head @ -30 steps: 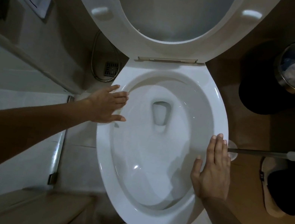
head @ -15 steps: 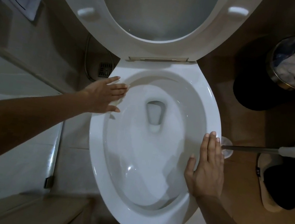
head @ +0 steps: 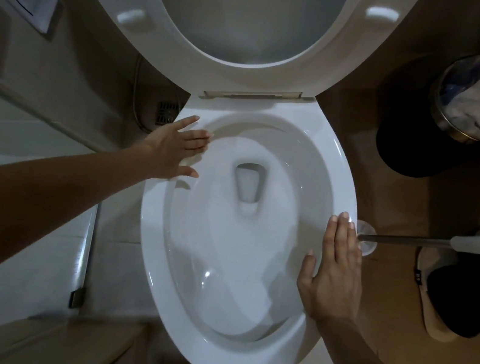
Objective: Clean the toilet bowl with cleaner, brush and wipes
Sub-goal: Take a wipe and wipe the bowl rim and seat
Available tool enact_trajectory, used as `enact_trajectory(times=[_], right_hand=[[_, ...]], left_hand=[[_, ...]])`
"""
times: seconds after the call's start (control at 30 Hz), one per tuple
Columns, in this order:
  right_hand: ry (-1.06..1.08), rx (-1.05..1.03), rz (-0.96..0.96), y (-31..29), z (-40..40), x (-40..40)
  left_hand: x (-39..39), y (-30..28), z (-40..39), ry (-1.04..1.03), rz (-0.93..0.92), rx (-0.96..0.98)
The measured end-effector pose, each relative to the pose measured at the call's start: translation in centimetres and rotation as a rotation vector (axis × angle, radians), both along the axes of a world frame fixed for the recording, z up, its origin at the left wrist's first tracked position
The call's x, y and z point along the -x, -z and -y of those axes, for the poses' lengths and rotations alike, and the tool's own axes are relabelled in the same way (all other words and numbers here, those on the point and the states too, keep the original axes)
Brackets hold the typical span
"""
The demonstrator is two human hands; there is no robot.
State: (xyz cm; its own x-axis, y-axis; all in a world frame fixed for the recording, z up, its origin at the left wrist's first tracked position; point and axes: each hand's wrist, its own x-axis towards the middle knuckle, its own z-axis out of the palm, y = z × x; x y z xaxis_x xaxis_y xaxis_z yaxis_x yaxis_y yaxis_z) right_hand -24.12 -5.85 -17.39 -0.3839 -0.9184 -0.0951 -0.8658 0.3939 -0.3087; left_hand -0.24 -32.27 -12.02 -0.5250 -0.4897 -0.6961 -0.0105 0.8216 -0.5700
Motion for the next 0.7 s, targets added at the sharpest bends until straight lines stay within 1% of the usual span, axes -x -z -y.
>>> enact_trajectory(times=[0.2, 0.3, 0.53, 0.7], right_hand=[[0.002, 0.003, 0.006, 0.1, 0.0, 0.0], [-0.003, 0.001, 0.008, 0.1, -0.1, 0.0], [-0.007, 0.003, 0.012, 0.3, -0.1, 0.1], [-0.010, 0.010, 0.015, 0.5, -0.1, 0.1]], left_hand=[[1.7, -0.7, 1.3, 0.006, -0.005, 0.022], [0.6, -0.6, 0.5, -0.013, -0.027, 0.010], [-3.2, -0.4, -3.8, -0.130, -0.096, -0.149], [-2.7, -1.8, -2.8, -0.087, -0.069, -0.136]])
